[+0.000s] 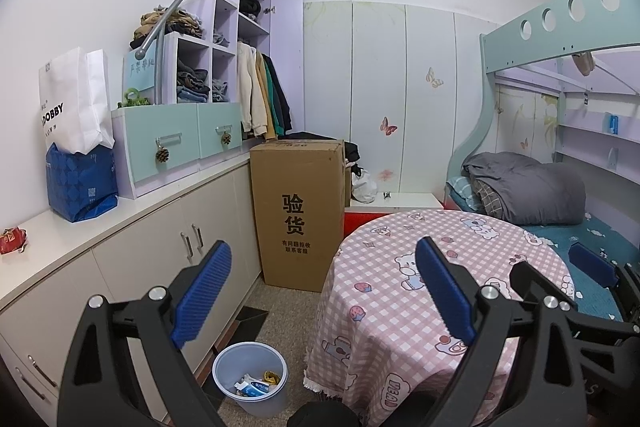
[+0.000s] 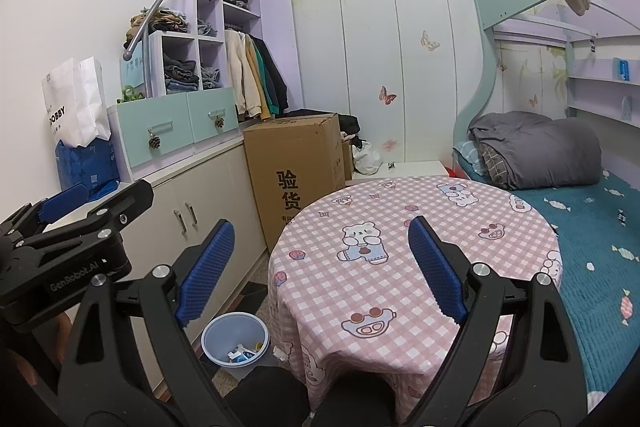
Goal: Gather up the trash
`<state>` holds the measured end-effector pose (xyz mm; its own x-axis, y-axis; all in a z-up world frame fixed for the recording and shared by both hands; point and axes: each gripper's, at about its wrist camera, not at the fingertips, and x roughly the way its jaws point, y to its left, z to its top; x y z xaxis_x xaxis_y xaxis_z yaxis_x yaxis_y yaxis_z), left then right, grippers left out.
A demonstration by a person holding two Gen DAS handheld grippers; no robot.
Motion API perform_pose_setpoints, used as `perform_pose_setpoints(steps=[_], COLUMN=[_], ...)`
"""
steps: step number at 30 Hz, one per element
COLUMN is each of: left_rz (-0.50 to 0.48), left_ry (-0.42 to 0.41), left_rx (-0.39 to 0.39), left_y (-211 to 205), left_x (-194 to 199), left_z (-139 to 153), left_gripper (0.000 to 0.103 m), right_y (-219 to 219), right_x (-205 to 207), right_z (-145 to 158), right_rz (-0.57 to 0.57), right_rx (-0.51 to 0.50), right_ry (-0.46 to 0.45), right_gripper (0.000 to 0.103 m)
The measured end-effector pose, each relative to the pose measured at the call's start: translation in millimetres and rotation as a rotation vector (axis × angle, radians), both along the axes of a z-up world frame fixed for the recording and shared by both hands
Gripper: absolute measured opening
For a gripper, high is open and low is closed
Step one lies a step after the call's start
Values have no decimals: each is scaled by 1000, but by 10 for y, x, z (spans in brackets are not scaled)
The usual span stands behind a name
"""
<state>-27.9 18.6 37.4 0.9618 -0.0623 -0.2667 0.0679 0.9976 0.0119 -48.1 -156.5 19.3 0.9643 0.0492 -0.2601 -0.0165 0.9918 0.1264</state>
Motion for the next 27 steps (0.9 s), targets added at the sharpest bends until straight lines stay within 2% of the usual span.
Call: perform_pose_setpoints(steps=[27], left_rz=[0], left_ry=[9], left_rx=[5], left_y=[74], left_x=[37], left_z=[-53], left_gripper=[91], right_y=[7], right_x=[12], right_z=[-16], right_rz=[4], right_rx=[5], right_ry=[6], right_gripper=[88])
